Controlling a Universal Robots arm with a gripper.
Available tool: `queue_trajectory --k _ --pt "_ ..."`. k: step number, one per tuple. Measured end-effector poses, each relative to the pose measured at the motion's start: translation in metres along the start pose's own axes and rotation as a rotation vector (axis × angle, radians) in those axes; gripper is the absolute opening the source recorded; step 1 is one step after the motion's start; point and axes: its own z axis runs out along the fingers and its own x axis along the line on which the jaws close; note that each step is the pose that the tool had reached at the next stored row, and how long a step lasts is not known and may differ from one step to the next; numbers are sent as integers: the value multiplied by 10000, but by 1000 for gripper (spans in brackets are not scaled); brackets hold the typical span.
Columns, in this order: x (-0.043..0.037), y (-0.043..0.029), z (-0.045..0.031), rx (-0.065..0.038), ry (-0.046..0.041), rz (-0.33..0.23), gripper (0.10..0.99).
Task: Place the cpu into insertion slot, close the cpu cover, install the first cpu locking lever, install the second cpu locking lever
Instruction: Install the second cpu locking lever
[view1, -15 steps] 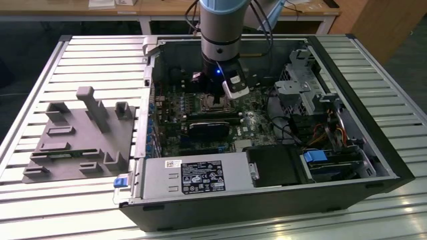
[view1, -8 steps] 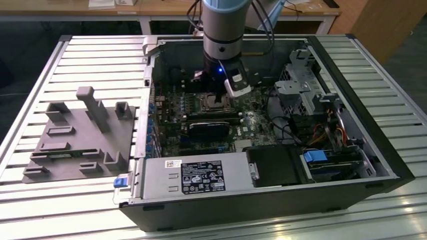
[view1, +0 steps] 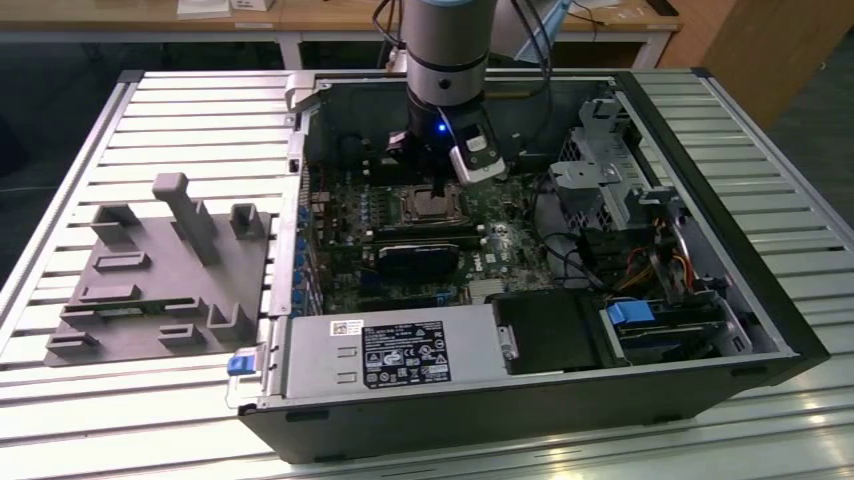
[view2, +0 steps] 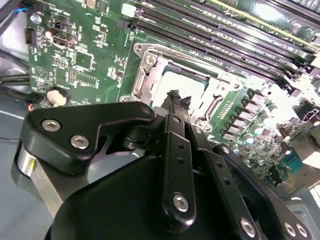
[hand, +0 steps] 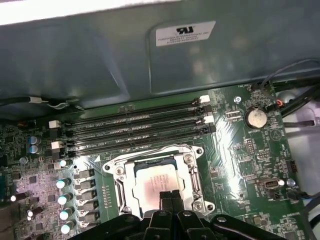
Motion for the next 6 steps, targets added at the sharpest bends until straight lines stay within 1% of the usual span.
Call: queue_trajectory --k 6 --pt "0 0 -1 9 -4 -1 102"
